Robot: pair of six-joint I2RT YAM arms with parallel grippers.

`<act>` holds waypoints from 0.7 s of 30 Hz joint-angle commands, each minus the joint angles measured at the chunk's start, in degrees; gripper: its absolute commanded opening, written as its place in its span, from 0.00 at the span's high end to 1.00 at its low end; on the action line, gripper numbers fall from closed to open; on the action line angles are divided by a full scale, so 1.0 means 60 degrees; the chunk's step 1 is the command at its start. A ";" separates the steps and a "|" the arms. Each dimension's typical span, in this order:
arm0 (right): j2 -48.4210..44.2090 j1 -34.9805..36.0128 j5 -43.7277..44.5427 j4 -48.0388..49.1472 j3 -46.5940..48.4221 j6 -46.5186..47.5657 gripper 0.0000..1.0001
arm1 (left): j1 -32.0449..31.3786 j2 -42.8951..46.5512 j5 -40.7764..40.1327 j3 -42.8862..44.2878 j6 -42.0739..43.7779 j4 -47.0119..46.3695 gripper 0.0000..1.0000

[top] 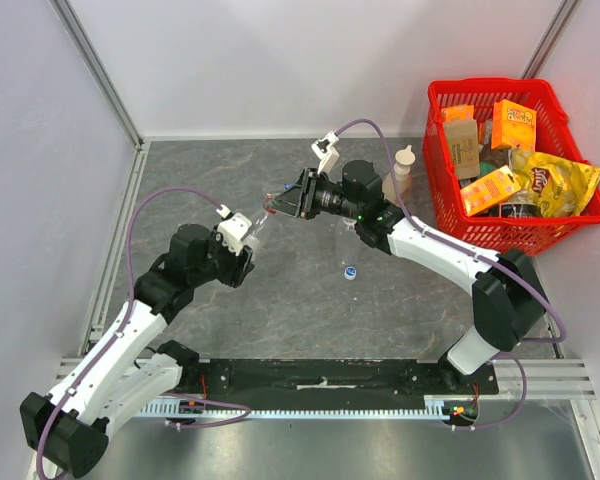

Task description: Unscrew the bottle caps

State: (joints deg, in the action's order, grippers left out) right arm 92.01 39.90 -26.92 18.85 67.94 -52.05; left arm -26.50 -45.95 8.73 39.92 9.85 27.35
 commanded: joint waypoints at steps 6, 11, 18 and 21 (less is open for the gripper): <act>-0.0407 0.0059 -0.1006 0.1032 -0.0205 0.0662 1.00 | -0.0095 0.0305 0.0917 0.0099 -0.0206 -0.0193 0.75; -0.0671 0.0044 -0.1810 0.1340 -0.0381 0.1291 1.00 | -0.0095 0.0510 0.1736 0.0114 -0.0089 -0.0223 0.75; -0.1403 0.0044 -0.2984 0.1107 -0.0586 0.2521 1.00 | -0.0095 0.0832 0.4284 0.0188 0.0043 -0.0588 0.75; -0.1769 0.0044 -0.3540 0.1047 -0.0645 0.2918 1.00 | -0.0109 0.0921 0.4959 0.0099 0.0043 -0.0706 0.75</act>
State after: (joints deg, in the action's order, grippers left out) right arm 85.08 39.09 -40.21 23.94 64.47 -40.05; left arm -26.41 -41.54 24.29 39.92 9.39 28.01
